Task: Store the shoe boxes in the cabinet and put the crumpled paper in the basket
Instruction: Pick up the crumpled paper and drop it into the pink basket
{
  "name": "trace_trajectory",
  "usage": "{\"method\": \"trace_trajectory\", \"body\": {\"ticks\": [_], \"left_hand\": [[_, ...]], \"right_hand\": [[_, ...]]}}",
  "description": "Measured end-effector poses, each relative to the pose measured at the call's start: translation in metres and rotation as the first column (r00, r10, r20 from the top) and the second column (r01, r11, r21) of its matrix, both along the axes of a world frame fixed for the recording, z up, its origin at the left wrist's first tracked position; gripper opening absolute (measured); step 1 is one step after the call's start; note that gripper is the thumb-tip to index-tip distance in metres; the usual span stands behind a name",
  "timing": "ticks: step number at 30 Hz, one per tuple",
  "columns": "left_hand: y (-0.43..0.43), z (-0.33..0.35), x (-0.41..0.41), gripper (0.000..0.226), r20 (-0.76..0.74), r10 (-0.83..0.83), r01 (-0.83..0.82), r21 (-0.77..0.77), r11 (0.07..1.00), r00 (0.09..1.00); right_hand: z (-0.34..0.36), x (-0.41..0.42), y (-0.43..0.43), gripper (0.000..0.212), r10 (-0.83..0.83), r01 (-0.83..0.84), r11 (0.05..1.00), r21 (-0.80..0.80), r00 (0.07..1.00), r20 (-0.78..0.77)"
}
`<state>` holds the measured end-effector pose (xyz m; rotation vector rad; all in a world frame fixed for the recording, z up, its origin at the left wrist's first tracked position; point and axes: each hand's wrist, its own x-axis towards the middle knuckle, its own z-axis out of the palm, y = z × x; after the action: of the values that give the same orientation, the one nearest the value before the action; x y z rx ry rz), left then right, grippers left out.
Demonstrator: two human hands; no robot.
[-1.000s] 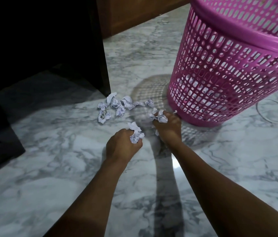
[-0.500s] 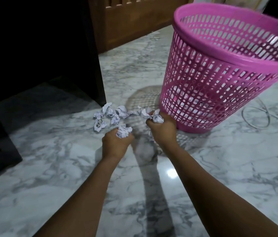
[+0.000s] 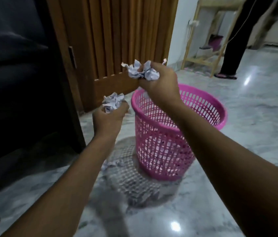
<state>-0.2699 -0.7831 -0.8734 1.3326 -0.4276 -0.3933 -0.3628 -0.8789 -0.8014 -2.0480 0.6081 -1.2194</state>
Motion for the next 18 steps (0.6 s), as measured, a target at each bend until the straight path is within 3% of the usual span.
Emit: {"method": "trace_trajectory", "body": {"ticks": [3, 7, 11, 13, 15, 17, 18], "left_hand": [[-0.038, 0.041, -0.023, 0.017, 0.000, -0.079, 0.079, 0.002, 0.997, 0.997], [-0.094, 0.063, -0.054, 0.017, -0.032, -0.201, 0.202, 0.072, 0.977, 0.979], [-0.143, 0.037, -0.059, 0.032, 0.087, -0.228, 0.190, 0.313, 0.930, 0.970], [-0.157, 0.018, -0.053, 0.052, 0.146, -0.334, 0.215, 0.520, 0.827, 0.931], [-0.161, 0.006, -0.046, 0.069, 0.212, -0.477, 0.188, 0.728, 0.659, 0.853], [-0.159, 0.004, -0.037, 0.082, 0.299, -0.618, 0.082, 0.856, 0.511, 0.728], [-0.153, 0.006, -0.033, 0.080, 0.341, -0.681, 0.045, 0.875, 0.481, 0.648]], "right_hand": [[0.003, -0.040, -0.057, 0.006, -0.121, 0.124, 0.991, 0.046, 0.990, -0.075], [-0.021, -0.074, -0.115, 0.010, -0.171, 0.229, 0.941, 0.247, 0.957, -0.236], [-0.036, -0.090, -0.137, 0.024, -0.113, 0.260, 0.890, 0.373, 0.921, -0.372], [-0.047, -0.097, -0.138, 0.040, -0.102, 0.270, 0.877, 0.397, 0.913, -0.396], [-0.056, -0.100, -0.137, 0.062, -0.069, 0.262, 0.880, 0.397, 0.895, -0.440], [-0.055, -0.102, -0.138, 0.073, -0.050, 0.264, 0.875, 0.405, 0.883, -0.467], [-0.053, -0.102, -0.139, 0.072, -0.052, 0.270, 0.878, 0.395, 0.875, -0.482]]}}
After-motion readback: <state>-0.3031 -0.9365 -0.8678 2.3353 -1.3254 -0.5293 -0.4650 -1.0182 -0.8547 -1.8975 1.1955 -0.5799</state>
